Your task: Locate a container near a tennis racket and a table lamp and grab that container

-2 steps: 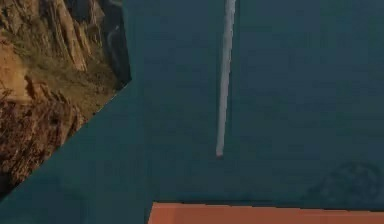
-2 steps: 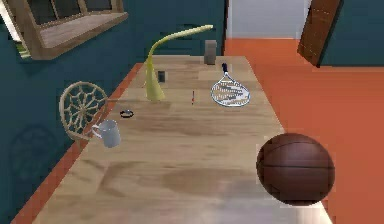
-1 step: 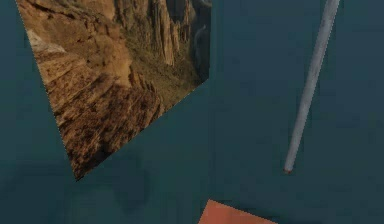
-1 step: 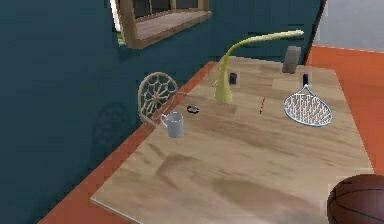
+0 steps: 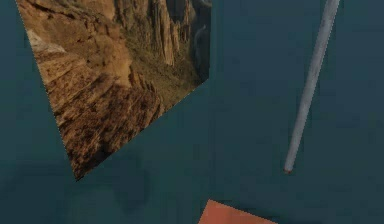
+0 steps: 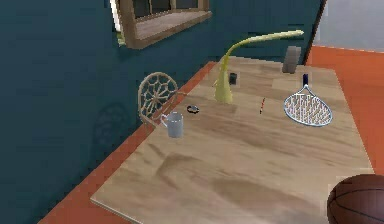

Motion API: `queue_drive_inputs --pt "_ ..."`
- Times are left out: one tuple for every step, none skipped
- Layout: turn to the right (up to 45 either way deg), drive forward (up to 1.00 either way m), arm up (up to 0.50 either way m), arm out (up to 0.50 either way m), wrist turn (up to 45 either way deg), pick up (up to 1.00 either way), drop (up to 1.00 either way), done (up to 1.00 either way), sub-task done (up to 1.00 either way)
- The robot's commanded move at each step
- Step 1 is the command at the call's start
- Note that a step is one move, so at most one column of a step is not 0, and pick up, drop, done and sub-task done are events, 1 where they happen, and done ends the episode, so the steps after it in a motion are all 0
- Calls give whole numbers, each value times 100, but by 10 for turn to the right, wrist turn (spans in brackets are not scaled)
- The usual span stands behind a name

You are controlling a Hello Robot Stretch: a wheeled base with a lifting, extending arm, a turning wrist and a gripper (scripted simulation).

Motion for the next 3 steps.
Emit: queue_drive_inputs --pt "0 0 36 0 0 0 0 0 0" --pt "0 0 0 46 0 0 0 0 0" --pt "0 0 0 0 450 0 0 0 0"
